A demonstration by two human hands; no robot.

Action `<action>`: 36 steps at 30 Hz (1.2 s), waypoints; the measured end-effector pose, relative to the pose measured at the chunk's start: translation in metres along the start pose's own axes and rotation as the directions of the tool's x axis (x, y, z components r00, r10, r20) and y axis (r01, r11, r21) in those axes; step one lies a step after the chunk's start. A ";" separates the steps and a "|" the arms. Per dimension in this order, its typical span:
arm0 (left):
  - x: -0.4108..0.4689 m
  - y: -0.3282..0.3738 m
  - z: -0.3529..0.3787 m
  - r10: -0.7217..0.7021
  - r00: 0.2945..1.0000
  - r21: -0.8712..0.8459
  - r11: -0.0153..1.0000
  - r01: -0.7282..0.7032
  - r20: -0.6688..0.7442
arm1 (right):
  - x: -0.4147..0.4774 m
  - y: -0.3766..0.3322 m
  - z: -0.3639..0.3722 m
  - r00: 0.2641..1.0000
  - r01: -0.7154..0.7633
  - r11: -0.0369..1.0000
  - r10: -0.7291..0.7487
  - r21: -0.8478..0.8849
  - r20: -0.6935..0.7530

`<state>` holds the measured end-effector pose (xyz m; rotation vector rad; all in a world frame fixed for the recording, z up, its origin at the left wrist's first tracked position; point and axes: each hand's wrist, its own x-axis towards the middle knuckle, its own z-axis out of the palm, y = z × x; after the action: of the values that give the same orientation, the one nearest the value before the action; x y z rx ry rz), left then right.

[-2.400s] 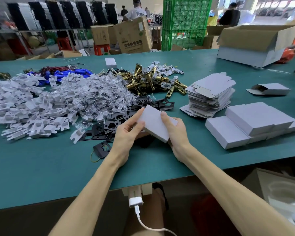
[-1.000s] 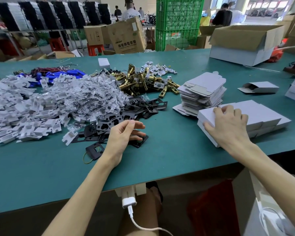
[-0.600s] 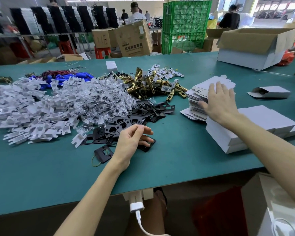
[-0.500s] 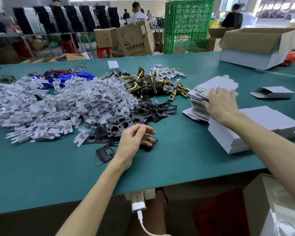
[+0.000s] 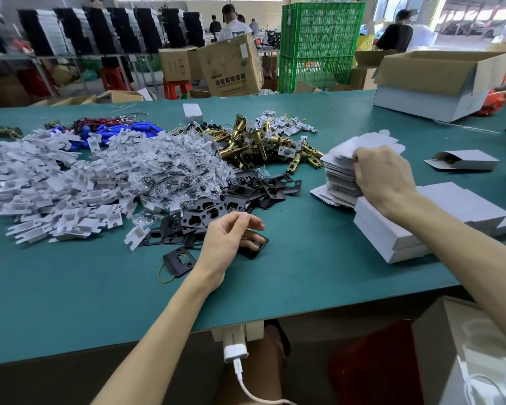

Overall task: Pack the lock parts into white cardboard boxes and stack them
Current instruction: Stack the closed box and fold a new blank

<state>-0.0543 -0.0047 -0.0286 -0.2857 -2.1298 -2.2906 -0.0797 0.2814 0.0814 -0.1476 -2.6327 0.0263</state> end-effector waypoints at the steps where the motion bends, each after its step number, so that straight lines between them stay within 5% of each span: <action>1: 0.000 0.000 0.000 0.001 1.000 0.003 1.000 -0.001 0.001 | -0.002 -0.002 -0.002 0.998 0.017 0.998 -0.013 0.057 -0.060; 5: -0.002 0.002 0.000 0.007 1.000 0.014 1.000 -0.007 0.016 | -0.029 -0.030 -0.010 0.898 0.368 0.893 -0.268 0.261 -0.348; 8: -0.003 0.010 0.001 -0.028 0.999 -0.096 0.995 0.031 0.035 | -0.061 -0.062 -0.004 0.783 0.591 0.752 -0.445 0.293 -0.435; 13: -0.004 0.020 -0.010 -0.091 0.984 -0.495 0.854 0.157 0.156 | -0.106 -0.105 0.023 0.746 0.666 0.576 -0.513 0.475 -0.424; 19: -0.003 0.023 -0.028 -0.069 0.958 -0.667 0.703 0.245 0.280 | -0.124 -0.124 0.031 0.893 0.402 0.425 -0.377 0.811 -0.245; 22: -0.002 0.027 -0.030 -0.030 0.978 -0.694 0.700 0.169 0.207 | -0.122 -0.123 0.031 0.936 0.077 0.349 -0.348 0.934 0.053; 25: -0.002 0.030 -0.031 -0.022 0.992 -0.752 0.650 0.110 0.127 | -0.119 -0.124 0.030 0.865 -0.452 -0.062 -0.275 0.890 0.421; 27: -0.003 0.032 -0.032 -0.010 0.993 -0.750 0.654 0.097 0.120 | -0.114 -0.123 0.031 0.792 -0.608 -0.347 -0.318 0.714 0.521; 28: -0.004 0.033 -0.031 0.001 0.991 -0.727 0.680 0.099 0.135 | -0.112 -0.124 0.030 0.772 -0.636 -0.403 -0.348 0.659 0.532; 36: -0.008 0.029 -0.029 0.094 0.948 -0.528 0.845 0.085 0.303 | -0.111 -0.130 0.036 0.726 -0.687 -0.403 -0.415 0.604 0.549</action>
<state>-0.0470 -0.0369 -0.0024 -0.7041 -1.5092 -2.9718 -0.0133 0.1400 0.0028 0.1156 -1.7162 3.0362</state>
